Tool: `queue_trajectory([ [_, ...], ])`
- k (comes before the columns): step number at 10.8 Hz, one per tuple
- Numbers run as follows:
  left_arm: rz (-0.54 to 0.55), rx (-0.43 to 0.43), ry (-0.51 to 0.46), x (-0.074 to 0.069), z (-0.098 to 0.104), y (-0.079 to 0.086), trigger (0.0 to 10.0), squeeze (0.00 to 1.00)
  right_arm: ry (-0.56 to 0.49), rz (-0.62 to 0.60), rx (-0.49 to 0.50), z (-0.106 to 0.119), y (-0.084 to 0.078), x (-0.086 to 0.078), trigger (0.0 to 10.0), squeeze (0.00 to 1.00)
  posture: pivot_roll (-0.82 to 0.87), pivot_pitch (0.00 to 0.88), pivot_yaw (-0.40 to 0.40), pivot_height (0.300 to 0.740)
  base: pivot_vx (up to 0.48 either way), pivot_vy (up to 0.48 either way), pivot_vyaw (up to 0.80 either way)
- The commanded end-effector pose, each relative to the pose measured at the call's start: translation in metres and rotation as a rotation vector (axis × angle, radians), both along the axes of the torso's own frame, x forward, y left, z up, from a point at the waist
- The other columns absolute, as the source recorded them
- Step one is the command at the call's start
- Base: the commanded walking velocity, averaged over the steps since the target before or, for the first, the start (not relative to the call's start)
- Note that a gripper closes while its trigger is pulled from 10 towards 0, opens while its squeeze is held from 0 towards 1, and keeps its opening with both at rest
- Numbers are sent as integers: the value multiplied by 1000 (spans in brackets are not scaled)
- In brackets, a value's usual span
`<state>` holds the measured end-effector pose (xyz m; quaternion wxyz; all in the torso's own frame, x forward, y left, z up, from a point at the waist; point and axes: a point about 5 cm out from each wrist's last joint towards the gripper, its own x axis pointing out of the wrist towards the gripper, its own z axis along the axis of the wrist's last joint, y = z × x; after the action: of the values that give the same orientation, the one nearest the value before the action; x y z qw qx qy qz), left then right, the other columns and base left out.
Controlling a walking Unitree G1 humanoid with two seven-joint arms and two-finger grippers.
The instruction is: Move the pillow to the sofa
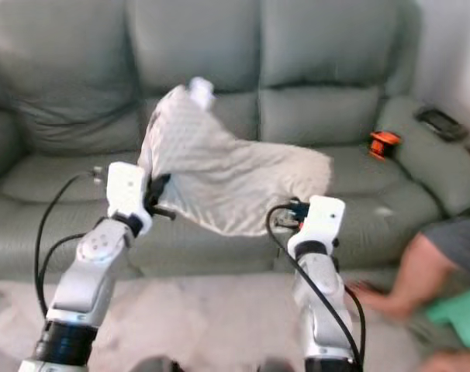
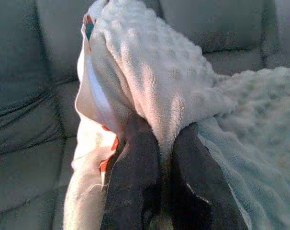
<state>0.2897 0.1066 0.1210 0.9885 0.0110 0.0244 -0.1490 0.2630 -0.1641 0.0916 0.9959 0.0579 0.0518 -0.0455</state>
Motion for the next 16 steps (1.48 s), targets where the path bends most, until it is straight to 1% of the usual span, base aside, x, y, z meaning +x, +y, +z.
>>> queue_trajectory([
  [1, -15, -7, -44, -1, 8, -4, 10000, 0, -26, -9, -10, 6, -3, 0, 10000, 0, -55, 25, 35, 740, 0, 0, 0],
  [2, 21, 11, -47, -3, 7, 3, 10000, 0, -33, -13, -14, 7, -5, -3, 10000, 0, -55, 26, 34, 740, 0, 0, 0],
  [4, 121, 69, -12, -17, -7, 35, 10000, 0, -50, 20, -120, 7, -14, -20, 10000, 0, -46, 18, 32, 740, 0, 0, 0],
  [6, 164, 78, 2, -22, -10, 45, 10000, 0, -36, 21, -135, 4, -21, -26, 10000, 0, -44, 15, 31, 740, 0, 0, 0],
  [7, 176, 70, -1, -22, -10, 46, 10000, 0, -29, 27, -156, 3, -23, -26, 10000, 0, -44, 10, 27, 740, 0, 0, 0],
  [8, 172, 50, -17, -20, -6, 41, 10000, 0, -43, 37, -162, 6, -21, -23, 10000, 0, -45, 9, 29, 740, 307, 0, 506],
  [10, 155, 44, -18, -18, -4, 38, 10000, 0, -50, 32, -156, 7, -19, -21, 10000, 0, -46, 15, 35, 740, 321, 0, 781],
  [12, 156, 43, -20, -16, -4, 38, 10000, 0, -47, 25, -152, 6, -19, -22, 10000, 0, -46, 17, 35, 740, 480, 0, 697],
  [16, 119, 26, -5, -16, -5, 29, 10000, 0, -36, 6, -141, 5, -19, -21, 10000, 0, -54, 29, 34, 740, 449, 0, 0],
])
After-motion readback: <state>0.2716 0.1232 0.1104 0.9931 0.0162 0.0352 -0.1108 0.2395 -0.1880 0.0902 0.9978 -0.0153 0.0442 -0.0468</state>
